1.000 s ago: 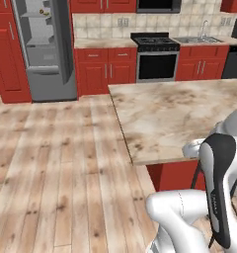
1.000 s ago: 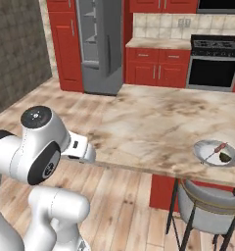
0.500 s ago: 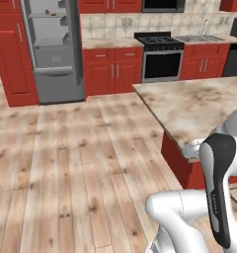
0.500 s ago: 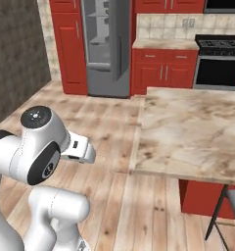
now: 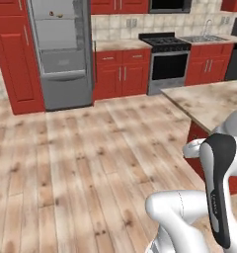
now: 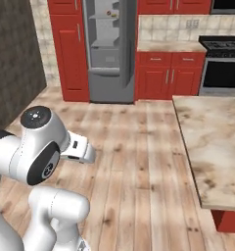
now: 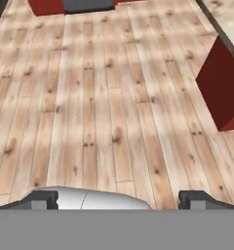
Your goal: Pick up the kiwi and banana from the fridge and place one fruit on each plate on the dining counter.
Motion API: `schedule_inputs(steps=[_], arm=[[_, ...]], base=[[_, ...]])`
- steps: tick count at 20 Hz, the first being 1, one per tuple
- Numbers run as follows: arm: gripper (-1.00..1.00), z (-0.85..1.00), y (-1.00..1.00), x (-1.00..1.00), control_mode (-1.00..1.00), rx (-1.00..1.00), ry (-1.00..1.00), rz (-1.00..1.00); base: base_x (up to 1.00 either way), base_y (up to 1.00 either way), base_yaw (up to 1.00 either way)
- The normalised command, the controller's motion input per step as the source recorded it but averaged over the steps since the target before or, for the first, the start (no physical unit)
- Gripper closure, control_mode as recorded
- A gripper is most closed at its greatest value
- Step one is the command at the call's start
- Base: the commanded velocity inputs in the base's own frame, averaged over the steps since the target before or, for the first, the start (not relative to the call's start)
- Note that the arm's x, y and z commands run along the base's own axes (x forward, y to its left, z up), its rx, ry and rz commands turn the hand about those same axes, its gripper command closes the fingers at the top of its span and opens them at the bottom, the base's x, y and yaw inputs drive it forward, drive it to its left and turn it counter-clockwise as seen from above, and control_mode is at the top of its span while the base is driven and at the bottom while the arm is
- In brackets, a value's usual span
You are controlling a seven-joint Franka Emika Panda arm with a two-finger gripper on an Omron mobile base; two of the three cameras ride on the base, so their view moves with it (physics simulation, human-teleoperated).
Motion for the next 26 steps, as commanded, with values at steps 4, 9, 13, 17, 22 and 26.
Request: schedule_inputs(steps=[4,9,13,17,22,26], arm=[[-1.0,0.0,0.0,0.0,1.0,0.0,0.0,0.0],[-1.0,0.0,0.0,0.0,1.0,0.0,0.0,0.0],[-1.0,0.0,0.0,0.0,1.0,0.0,0.0,0.0],[-1.0,0.0,0.0,0.0,1.0,0.0,0.0,0.0],[-1.0,0.0,0.0,0.0,1.0,0.0,0.0,0.0],[-1.0,0.0,0.0,0.0,1.0,0.0,0.0,0.0]], base=[[0.91,1.0,-0.2],[1.0,1.0,-0.21],[1.0,1.0,-0.21],[1.0,1.0,-0.21],[1.0,1.0,-0.22],[1.0,0.92,-0.22]])
